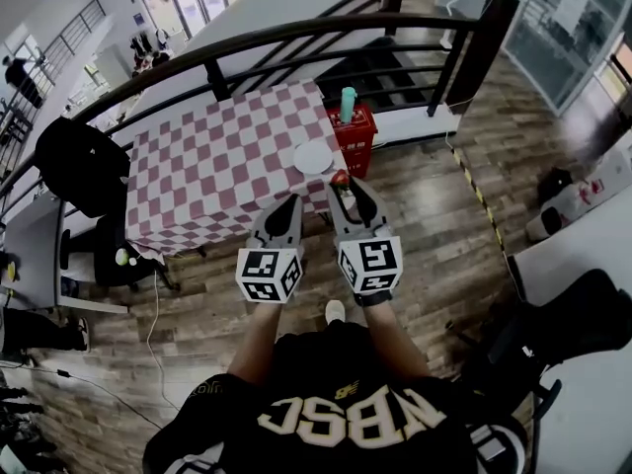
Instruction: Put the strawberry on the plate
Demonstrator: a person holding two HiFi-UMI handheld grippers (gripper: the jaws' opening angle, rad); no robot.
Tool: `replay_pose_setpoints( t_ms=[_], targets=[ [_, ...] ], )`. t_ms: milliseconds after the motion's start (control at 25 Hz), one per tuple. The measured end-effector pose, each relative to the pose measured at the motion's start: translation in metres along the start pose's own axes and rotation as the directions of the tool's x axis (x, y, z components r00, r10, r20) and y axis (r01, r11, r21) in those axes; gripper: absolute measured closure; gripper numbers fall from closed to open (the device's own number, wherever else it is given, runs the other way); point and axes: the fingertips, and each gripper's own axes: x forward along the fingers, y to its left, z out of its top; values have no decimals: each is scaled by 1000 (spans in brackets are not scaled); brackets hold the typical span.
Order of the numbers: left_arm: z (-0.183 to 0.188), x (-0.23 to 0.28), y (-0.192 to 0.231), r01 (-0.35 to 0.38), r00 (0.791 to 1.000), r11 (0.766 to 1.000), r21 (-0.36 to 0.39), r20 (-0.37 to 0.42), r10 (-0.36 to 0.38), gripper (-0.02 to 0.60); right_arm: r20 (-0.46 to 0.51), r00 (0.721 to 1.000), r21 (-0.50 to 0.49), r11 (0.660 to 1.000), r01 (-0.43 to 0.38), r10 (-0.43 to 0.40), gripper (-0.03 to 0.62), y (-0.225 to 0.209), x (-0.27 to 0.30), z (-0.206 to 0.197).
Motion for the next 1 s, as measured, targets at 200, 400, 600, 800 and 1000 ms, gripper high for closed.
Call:
replay_pose_setpoints(
  t_ms=[200,400,600,800,1000],
  targets=[
    [-15,14,10,3,999,1000,3,-46,-3,566,-35,999,49,999,9,-8,450,-10,22,-20],
    [-20,40,3,-15,998,1000,14,-60,16,566,-35,999,75,997,-4,6,450,-38,36,-27],
    [-39,58,9,-11,995,1000,4,-101,11,566,-61,998,98,995,-26,32,450,-42,56,-47],
    [-47,84,23,22,993,1000,-11,-117,-23,566,-110,994,91,996,-7,17,450,-50,81,-71],
    [-64,118,46,52,986,997,-49,-158,-59,566,-182,983,96,995,32,-14,450,-67,108,-92]
  ],
)
